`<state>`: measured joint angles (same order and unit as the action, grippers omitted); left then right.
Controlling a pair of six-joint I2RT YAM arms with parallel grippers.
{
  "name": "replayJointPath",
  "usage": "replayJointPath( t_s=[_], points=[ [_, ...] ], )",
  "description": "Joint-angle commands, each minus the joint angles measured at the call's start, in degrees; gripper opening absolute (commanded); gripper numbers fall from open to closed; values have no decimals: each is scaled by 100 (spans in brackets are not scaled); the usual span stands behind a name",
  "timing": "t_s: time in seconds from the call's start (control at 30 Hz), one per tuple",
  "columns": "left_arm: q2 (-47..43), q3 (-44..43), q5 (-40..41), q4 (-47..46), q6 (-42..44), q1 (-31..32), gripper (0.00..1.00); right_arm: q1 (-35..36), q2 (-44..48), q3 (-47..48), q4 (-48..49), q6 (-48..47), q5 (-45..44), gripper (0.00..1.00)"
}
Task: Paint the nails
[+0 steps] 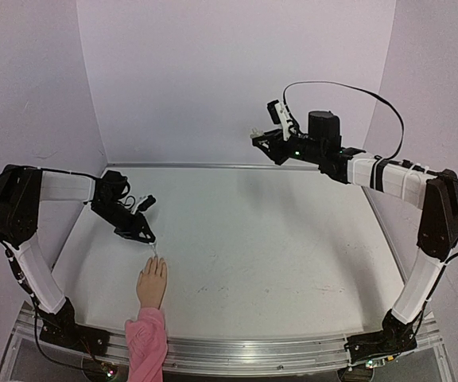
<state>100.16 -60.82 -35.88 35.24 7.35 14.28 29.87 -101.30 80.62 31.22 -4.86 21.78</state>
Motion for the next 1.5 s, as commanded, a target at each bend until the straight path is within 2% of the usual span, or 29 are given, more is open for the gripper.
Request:
replayJointPath(
  t_s=[0.0,1.47],
  points=[
    [36,-188,-95,-128,-12,-26,0,-20,-14,322,271,81,46,0],
    [220,-79,-58,58,104,36,0,-17,64,104,255,214,138,0]
  ],
)
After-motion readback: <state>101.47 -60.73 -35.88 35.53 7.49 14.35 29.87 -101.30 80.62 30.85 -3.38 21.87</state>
